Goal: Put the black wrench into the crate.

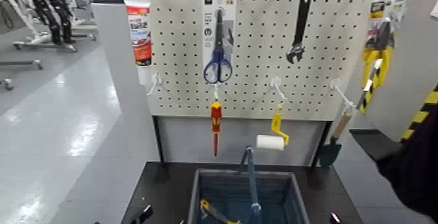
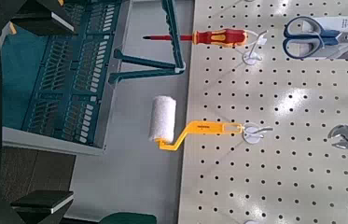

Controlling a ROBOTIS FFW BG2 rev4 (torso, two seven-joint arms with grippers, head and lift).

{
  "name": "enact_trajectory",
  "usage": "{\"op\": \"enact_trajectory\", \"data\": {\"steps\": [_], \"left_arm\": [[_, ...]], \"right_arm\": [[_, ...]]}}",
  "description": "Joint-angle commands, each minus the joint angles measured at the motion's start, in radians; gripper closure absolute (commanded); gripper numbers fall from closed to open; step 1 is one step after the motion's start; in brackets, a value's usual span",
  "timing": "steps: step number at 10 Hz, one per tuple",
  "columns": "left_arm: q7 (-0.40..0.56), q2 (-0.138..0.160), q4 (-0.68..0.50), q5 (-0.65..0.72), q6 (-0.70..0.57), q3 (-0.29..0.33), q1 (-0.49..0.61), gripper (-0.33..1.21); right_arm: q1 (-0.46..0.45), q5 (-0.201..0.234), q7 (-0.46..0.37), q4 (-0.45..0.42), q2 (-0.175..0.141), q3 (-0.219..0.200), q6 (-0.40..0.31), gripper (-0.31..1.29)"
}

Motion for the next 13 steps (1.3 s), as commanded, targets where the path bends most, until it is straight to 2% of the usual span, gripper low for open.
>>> {"op": "enact_trajectory", "data": {"steps": [1,4,5,9,13], "left_arm": [[0.0,-0.001,0.0,0.0,0.0,0.001,0.0,0.1],[-0.002,-0.001,0.0,0.0,0.0,0.001,0.0,0.1],[-0.002,-0.003,0.0,0.0,0.0,0.001,0.0,0.1],[-0.002,-0.004,0.002,0.002,0.0,0.0,-0.002,0.1],[-0.003,-0.007,0.005,0.002,0.0,0.0,-0.006,0.1]], "right_arm": [[0.0,-0.001,0.0,0.0,0.0,0.0,0.0,0.07],[-0.001,0.0,0.014,-0.009,-0.002,-0.008,0.011,0.07],[-0.008,0.008,0.052,-0.025,0.0,-0.026,0.028,0.07],[-0.051,0.005,0.113,-0.08,-0.017,-0.06,0.103,0.07],[-0.11,-0.027,0.138,-0.101,-0.005,-0.075,0.143,0.07]]}}
